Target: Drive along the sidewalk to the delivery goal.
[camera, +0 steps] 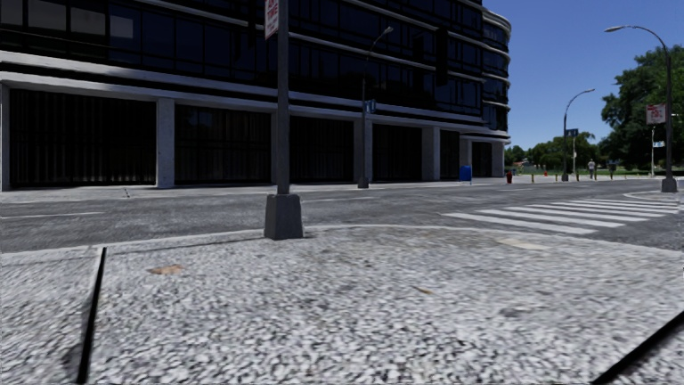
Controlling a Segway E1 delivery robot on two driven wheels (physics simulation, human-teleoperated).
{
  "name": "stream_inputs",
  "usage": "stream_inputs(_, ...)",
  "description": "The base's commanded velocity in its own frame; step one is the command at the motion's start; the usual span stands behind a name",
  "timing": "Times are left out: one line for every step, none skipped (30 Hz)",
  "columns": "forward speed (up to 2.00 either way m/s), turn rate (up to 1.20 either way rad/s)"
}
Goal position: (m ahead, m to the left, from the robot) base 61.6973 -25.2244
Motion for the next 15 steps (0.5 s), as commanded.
stream_inputs(2.00,-0.48)
stream_inputs(2.00,-0.48)
stream_inputs(2.00,-0.48)
stream_inputs(2.00,-0.48)
stream_inputs(2.00,-0.48)
stream_inputs(2.00,-0.48)
stream_inputs(2.00,-0.48)
stream_inputs(2.00,-0.48)
stream_inputs(2.00,-0.46)
stream_inputs(2.00,-0.45)
stream_inputs(2.00,-0.45)
stream_inputs(2.00,-0.45)
stream_inputs(2.00,-0.45)
stream_inputs(2.00,-0.45)
stream_inputs(2.00,-0.45)
